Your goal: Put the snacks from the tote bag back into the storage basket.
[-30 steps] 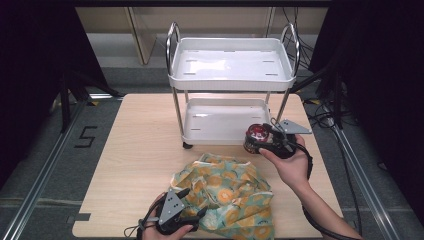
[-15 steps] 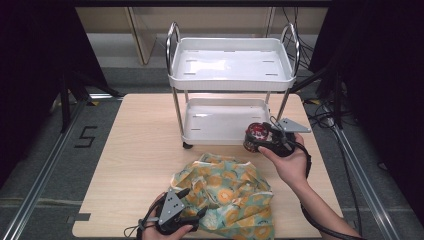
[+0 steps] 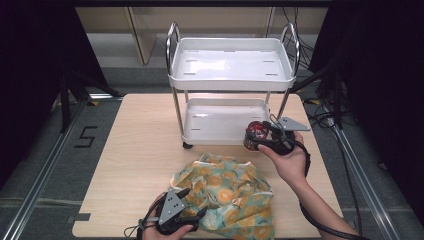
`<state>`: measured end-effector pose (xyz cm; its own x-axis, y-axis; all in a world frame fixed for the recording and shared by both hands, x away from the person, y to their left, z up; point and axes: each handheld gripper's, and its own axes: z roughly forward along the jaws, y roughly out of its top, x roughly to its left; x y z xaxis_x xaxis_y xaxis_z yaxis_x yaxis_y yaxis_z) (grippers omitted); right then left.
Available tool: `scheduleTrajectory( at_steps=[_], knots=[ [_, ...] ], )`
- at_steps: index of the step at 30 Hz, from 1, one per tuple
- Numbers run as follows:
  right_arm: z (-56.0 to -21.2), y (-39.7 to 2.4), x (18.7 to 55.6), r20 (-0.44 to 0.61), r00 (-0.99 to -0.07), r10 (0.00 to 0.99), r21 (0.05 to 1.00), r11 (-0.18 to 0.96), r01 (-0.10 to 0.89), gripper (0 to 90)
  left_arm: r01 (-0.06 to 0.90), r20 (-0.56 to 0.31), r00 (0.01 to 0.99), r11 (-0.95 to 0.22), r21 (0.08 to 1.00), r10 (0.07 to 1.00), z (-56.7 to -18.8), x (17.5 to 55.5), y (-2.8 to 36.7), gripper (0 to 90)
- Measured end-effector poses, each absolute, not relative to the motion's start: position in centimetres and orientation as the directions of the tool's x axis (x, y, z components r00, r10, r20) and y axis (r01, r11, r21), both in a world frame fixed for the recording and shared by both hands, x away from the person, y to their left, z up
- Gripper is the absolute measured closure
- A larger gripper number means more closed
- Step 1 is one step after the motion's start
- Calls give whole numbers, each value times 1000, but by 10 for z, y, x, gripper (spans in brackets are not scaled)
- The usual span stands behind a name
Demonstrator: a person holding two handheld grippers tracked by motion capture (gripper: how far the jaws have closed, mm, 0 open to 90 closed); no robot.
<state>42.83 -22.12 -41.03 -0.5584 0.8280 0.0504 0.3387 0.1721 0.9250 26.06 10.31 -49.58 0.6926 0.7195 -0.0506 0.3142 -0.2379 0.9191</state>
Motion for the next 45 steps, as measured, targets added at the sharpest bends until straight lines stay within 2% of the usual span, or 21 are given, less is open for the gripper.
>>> scheduleTrajectory(
  at_steps=[3, 5, 11, 18, 21, 23, 31, 34, 36, 38, 41, 45],
  knots=[
    [-410, -222, 432, 16, -574, 819, 930, 198, 310, 272, 304, -39, 699, -248, 920, 714, -496, 261, 104, 222],
    [-410, -220, 430, 54, -561, 826, 926, 168, 337, 272, 303, -38, 700, -249, 920, 713, -496, 261, 104, 222],
    [-410, -220, 432, 45, -559, 828, 925, 176, 335, 272, 298, -41, 704, -242, 923, 709, -496, 262, 103, 222],
    [-409, -224, 437, -16, -556, 831, 932, 213, 292, 272, 297, -46, 706, -236, 925, 707, -497, 262, 102, 222],
    [-407, -223, 437, -3, -565, 825, 931, 208, 299, 272, 298, -47, 706, -236, 925, 707, -497, 262, 103, 223],
    [-408, -220, 435, 53, -558, 828, 925, 171, 341, 272, 300, -48, 705, -235, 925, 708, -497, 262, 102, 222],
    [-407, -221, 438, 14, -557, 830, 932, 191, 309, 272, 299, -42, 705, -242, 923, 708, -497, 262, 103, 222],
    [-406, -220, 436, 37, -552, 833, 923, 184, 339, 272, 312, -59, 696, -228, 922, 716, -497, 261, 103, 222],
    [-406, -219, 438, 39, -546, 837, 927, 173, 332, 272, 318, -68, 694, -220, 922, 717, -497, 261, 102, 222],
    [-405, -220, 439, 21, -554, 833, 926, 192, 324, 272, 297, -41, 705, -243, 923, 708, -497, 262, 103, 222],
    [-405, -218, 438, 38, -539, 842, 929, 169, 329, 272, 320, -70, 693, -219, 922, 718, -497, 261, 102, 222],
    [-405, -219, 440, 25, -553, 833, 928, 186, 322, 272, 323, -62, 689, -230, 918, 722, -496, 260, 103, 222]
  ],
)
